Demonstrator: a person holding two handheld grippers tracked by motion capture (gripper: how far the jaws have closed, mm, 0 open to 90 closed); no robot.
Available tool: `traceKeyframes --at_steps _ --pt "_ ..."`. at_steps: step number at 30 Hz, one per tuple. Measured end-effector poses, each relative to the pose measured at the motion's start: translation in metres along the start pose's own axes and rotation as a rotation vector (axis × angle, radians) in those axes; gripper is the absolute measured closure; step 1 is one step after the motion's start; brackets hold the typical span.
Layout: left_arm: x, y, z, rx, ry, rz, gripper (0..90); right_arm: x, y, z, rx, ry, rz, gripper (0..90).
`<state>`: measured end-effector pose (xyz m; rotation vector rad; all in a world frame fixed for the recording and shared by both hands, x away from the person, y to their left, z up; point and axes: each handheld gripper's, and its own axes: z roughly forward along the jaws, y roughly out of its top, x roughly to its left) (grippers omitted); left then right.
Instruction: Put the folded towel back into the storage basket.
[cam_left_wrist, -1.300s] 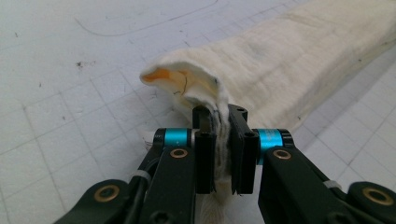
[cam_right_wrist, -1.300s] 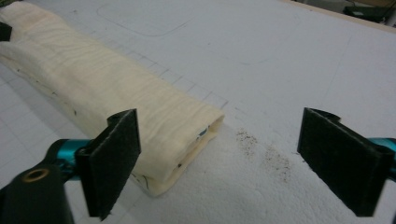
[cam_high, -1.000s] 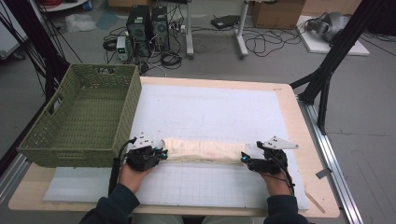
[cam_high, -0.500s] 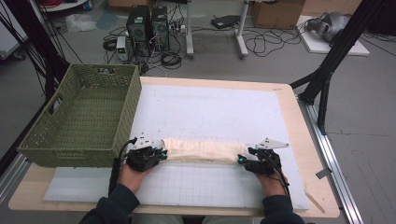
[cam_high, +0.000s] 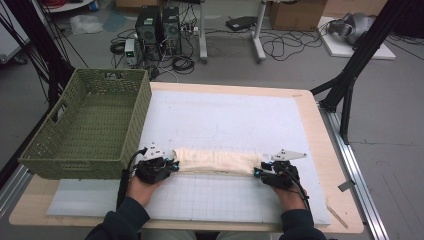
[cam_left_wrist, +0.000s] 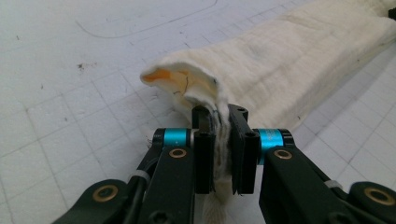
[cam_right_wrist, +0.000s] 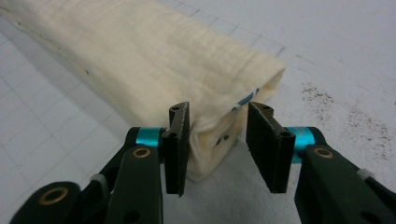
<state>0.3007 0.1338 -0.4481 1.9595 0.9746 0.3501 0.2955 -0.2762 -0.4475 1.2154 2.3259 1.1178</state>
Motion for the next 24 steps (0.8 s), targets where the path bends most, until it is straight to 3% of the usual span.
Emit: traceKeyframes --at_steps 11,14,24 --pt "0.0 -0.0009 0.0012 0.004 0.003 -0.001 81.0 0.0014 -0.0002 0.0002 0.005 0.04 0.037 76.9" --pt "0.0004 -0.0011 0.0011 0.007 0.003 0.003 81.0 0.0004 0.0003 0.0003 0.012 0.052 0.06 79.2" --pt "0.0006 -0.0013 0.0013 0.003 0.001 -0.005 81.0 0.003 0.0021 0.0 0.017 0.043 0.053 82.6"
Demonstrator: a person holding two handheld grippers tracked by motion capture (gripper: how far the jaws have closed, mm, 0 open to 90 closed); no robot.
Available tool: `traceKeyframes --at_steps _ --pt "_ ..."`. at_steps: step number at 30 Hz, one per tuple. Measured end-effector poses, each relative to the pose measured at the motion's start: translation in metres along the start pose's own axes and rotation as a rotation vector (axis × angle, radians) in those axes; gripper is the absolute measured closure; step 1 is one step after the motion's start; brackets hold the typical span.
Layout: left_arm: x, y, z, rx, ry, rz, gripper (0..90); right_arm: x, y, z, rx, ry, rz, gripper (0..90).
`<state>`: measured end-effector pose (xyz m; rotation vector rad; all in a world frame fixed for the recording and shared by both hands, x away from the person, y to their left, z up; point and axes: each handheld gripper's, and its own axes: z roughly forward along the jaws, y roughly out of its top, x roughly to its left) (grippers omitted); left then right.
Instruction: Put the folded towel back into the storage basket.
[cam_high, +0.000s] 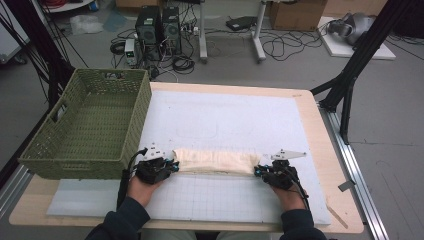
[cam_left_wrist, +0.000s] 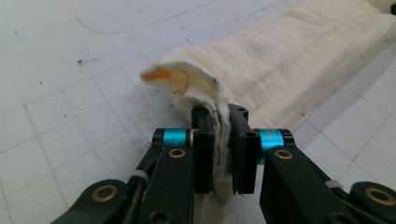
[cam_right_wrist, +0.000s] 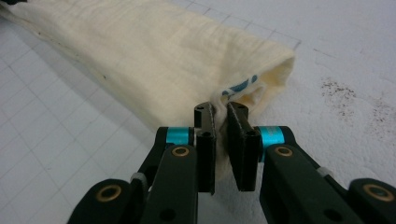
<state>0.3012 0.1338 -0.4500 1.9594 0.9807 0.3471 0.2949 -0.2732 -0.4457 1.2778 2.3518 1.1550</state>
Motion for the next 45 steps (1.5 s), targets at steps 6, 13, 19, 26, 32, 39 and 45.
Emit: traceKeyframes --at_steps 6,13,19,26,32,39,45 --pt "0.001 0.003 -0.003 -0.017 -0.005 -0.002 81.3 0.0 0.001 -0.001 -0.011 -0.007 -0.01 82.9" --pt "0.001 0.007 -0.009 -0.045 -0.008 -0.014 81.7 0.0 0.003 -0.005 -0.028 -0.006 -0.001 83.0" --pt "0.001 0.01 -0.012 -0.059 -0.013 -0.015 81.8 0.0 0.005 -0.009 -0.052 -0.008 0.005 83.0" --pt "0.002 0.012 -0.015 -0.078 -0.019 -0.025 82.0 -0.001 0.008 -0.014 -0.075 -0.005 0.017 83.0" --pt "0.002 0.015 -0.018 -0.097 -0.029 -0.029 82.0 -0.002 0.01 -0.018 -0.095 -0.002 0.023 83.1" --pt "0.0 0.023 -0.027 -0.144 -0.034 -0.011 82.0 -0.004 0.015 -0.026 -0.132 -0.004 0.025 83.0" --pt "-0.001 0.03 -0.036 -0.198 -0.038 0.019 82.0 -0.003 0.021 -0.034 -0.17 -0.001 0.014 82.9"
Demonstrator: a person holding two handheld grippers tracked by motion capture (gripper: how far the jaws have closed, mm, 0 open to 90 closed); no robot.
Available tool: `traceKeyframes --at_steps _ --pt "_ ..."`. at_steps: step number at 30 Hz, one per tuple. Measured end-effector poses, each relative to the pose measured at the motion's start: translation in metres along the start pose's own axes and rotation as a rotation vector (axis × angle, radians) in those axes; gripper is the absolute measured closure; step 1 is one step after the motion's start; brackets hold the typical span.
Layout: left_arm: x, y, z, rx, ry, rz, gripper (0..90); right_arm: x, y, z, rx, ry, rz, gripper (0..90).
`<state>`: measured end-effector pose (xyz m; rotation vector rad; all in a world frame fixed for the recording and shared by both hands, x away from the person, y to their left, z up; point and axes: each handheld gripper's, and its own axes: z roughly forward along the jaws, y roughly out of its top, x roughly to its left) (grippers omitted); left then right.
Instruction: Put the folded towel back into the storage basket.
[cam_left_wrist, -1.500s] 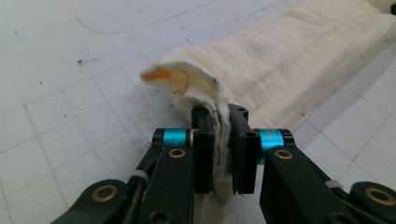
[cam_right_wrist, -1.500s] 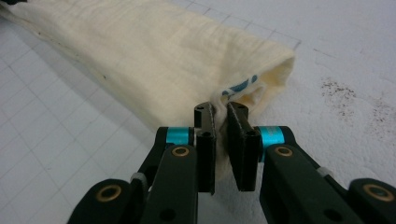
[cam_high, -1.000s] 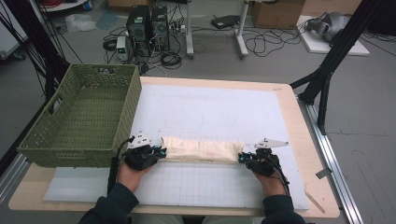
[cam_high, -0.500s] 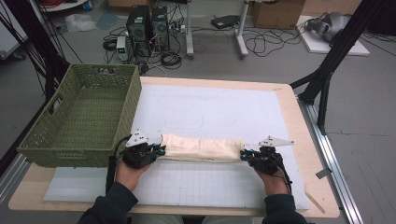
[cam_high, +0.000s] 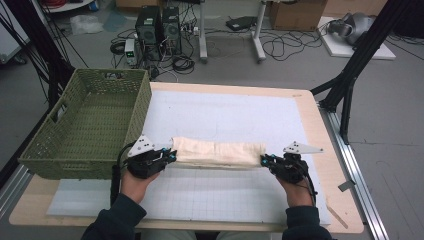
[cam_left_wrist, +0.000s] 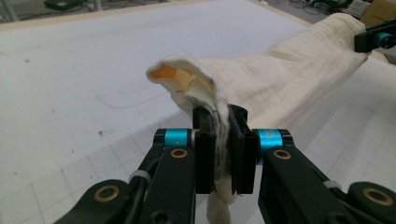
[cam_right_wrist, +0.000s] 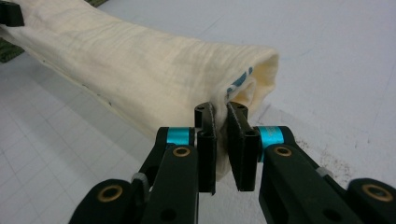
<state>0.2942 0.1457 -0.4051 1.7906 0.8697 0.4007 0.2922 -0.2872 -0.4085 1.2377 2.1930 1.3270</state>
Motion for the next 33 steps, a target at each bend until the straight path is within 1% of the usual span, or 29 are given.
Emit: traceKeyframes --at_steps 6,13,20,24,25,28,33 --pt "-0.002 0.008 -0.006 -0.044 -0.005 0.031 82.0 0.001 0.008 -0.008 -0.046 -0.009 -0.011 82.8" --pt "-0.002 0.016 -0.014 -0.078 -0.006 0.037 82.0 0.004 0.016 -0.012 -0.077 -0.011 -0.03 82.8" --pt "0.002 0.025 -0.025 -0.123 0.0 0.045 82.0 0.009 0.029 -0.013 -0.13 -0.01 -0.058 82.8" --pt "0.005 0.03 -0.033 -0.147 0.008 0.044 82.0 0.011 0.038 -0.012 -0.169 -0.006 -0.083 82.8" --pt "0.006 0.032 -0.035 -0.153 0.011 0.045 82.1 0.013 0.04 -0.012 -0.171 -0.004 -0.078 82.8" --pt "0.008 0.036 -0.041 -0.171 0.023 0.048 82.0 0.016 0.048 -0.011 -0.195 0.001 -0.094 82.8" --pt "0.013 0.039 -0.052 -0.174 0.038 0.054 82.1 0.023 0.062 -0.007 -0.211 0.007 -0.128 82.8"
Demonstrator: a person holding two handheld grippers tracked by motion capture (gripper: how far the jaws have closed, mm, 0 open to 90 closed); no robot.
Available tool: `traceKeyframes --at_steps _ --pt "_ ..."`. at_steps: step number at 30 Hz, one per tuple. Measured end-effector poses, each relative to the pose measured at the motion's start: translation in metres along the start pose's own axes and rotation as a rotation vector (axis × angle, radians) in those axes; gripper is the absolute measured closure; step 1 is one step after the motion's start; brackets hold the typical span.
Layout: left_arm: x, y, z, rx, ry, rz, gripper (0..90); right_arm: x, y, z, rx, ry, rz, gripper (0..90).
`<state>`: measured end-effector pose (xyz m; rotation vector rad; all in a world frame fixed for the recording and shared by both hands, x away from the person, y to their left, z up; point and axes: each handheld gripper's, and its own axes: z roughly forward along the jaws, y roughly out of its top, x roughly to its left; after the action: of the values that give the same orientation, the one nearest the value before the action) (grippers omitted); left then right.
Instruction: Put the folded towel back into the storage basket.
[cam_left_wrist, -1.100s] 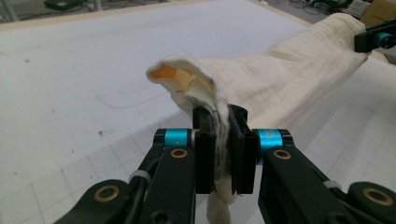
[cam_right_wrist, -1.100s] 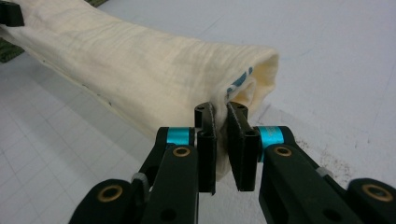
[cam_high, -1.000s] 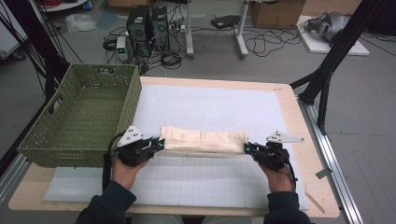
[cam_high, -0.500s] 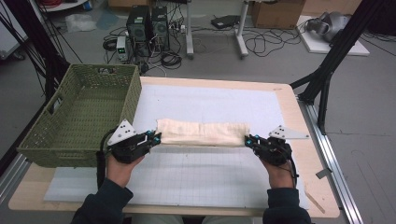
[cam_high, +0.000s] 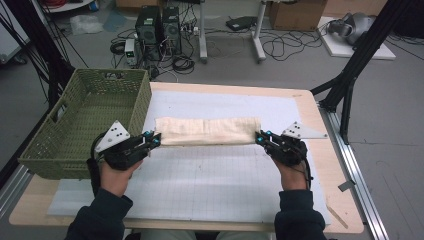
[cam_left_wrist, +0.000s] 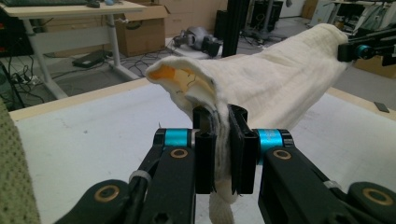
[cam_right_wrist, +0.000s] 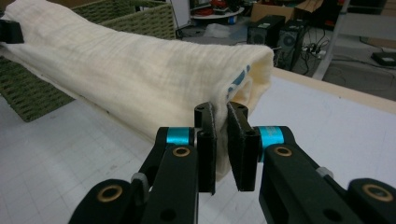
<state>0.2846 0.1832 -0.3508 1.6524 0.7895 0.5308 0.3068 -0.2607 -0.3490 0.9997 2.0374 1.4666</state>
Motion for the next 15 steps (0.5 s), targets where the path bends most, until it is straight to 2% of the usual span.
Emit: traceKeyframes --at_steps 15 --pt "0.022 0.008 -0.039 -0.018 0.094 0.006 82.0 0.017 0.04 0.041 -0.019 0.068 -0.061 82.8"
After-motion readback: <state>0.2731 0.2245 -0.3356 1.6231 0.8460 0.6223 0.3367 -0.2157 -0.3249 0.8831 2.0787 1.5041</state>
